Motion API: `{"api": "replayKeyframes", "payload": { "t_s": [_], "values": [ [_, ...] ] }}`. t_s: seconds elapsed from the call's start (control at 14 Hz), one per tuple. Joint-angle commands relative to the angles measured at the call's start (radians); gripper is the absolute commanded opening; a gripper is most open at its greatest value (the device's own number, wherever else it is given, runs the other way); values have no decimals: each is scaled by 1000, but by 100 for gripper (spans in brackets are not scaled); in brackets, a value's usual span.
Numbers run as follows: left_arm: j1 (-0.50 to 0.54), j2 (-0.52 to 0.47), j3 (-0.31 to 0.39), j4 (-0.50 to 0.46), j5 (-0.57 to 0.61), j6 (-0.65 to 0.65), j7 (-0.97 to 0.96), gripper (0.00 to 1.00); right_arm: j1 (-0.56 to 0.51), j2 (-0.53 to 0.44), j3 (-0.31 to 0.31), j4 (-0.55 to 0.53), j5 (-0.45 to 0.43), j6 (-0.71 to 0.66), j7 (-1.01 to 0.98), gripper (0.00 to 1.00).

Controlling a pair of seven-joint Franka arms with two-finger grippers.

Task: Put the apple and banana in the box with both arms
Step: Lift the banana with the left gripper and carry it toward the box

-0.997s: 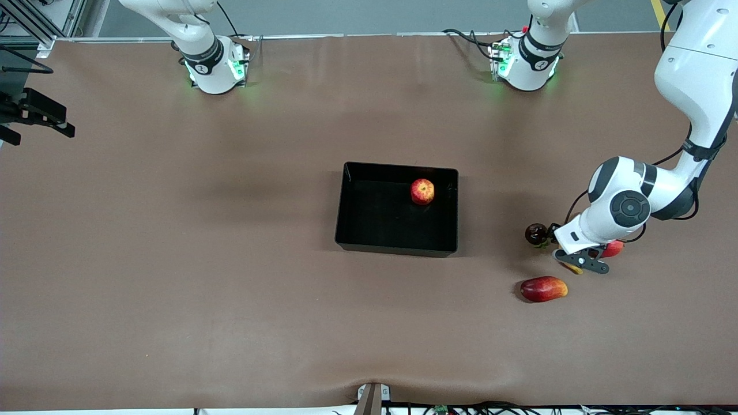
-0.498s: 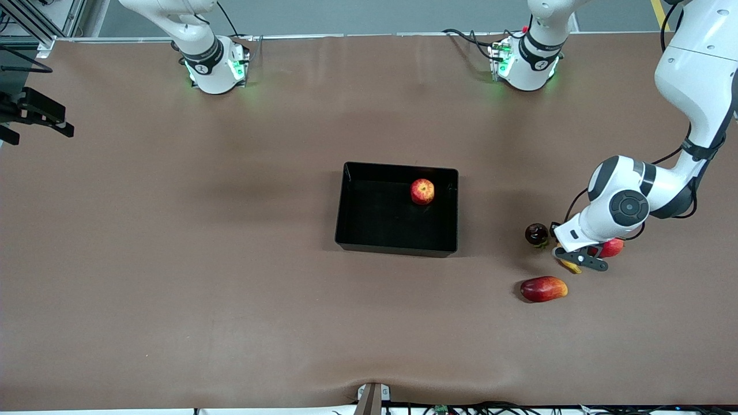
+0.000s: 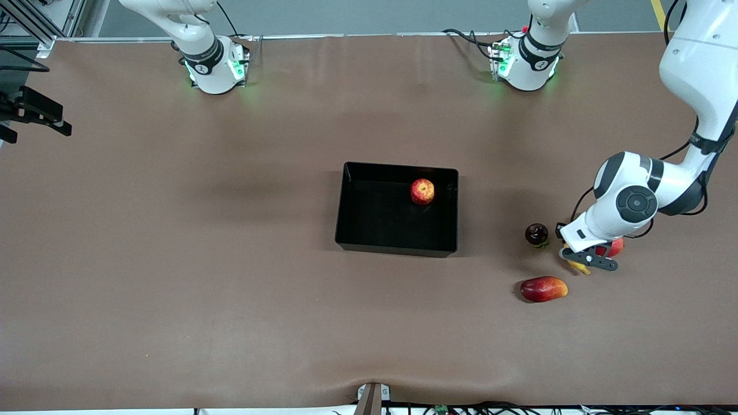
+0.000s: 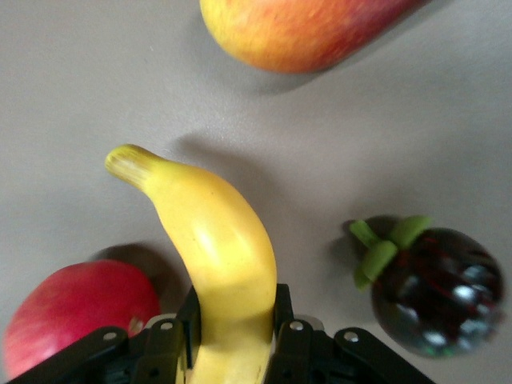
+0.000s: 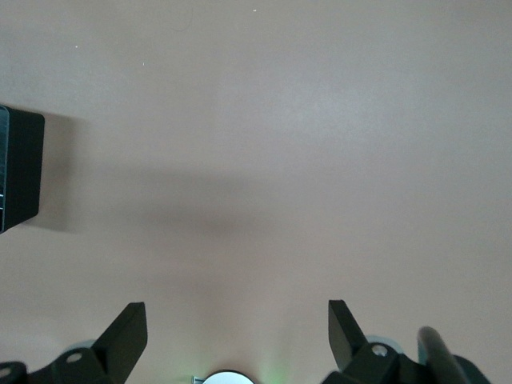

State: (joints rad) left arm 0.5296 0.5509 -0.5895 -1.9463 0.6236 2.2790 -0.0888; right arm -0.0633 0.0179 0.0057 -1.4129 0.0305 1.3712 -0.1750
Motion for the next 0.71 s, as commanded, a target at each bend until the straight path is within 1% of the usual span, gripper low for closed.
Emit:
{"api": "replayKeyframes", "payload": {
  "t_s": [0.0,0.21,0.28,0.43,0.5,0.64],
  "values": [
    [9,-100,-84,-19,-82,-96,-19,0,8,-16,-3,-1,-12,-11,3,100],
    [9,-128,-157,0,-149,-136,-32,0,8,-16,-3,-1,-12,-11,9,100],
    [9,-128,-177,27,-175,-183,-52,0,8,-16,-3,-1,-12,-11,17,100],
    [0,-121,-229,91,-183,-287,-100,0,8,-16,-3,-1,-11,-11,26,100],
    [-5,-117,-255,110,-185,-317,-147,0,7,-16,-4,-1,-11,-12,26,100],
    [-19,-111,-300,116,-185,-323,-228,0,7,-16,-6,-1,-11,-11,26,100]
  ]
}}
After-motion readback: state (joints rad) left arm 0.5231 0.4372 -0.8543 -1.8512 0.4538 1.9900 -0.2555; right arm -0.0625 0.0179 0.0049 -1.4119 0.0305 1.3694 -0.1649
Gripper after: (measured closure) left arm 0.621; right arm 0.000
